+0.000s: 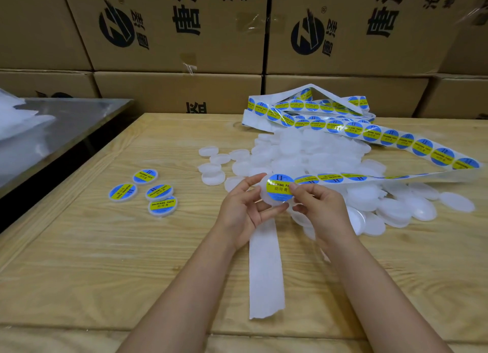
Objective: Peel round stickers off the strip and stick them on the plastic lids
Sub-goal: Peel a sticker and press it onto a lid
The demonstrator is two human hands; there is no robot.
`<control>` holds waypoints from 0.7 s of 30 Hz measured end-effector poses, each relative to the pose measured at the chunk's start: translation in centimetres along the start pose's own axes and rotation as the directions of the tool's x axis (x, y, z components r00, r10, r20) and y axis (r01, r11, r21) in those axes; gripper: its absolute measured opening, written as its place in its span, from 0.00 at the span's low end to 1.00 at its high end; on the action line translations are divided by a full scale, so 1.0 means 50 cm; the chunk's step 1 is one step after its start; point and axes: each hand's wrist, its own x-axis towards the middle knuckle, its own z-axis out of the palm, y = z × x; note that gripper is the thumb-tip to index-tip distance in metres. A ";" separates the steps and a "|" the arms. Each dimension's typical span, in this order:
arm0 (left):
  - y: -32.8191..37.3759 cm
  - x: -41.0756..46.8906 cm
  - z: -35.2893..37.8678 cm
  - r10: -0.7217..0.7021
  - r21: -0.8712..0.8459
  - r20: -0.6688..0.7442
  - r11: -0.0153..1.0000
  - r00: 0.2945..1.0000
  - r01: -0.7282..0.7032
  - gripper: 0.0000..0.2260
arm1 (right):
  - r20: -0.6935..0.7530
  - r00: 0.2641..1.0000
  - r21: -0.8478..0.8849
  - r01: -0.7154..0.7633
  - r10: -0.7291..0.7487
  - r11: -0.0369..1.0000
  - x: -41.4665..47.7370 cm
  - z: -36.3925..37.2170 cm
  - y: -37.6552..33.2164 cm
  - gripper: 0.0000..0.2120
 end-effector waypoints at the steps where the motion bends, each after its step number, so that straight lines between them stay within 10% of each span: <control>1: 0.000 0.000 0.001 -0.005 0.012 0.002 1.000 1.000 0.005 0.09 | 0.002 1.000 -0.019 0.009 -0.009 1.000 0.000 0.000 0.001 0.11; 21: -0.012 -0.004 0.016 0.054 0.144 0.019 0.988 0.998 -0.056 0.07 | -0.040 0.998 -0.144 0.051 -0.057 0.988 0.002 -0.001 0.003 0.09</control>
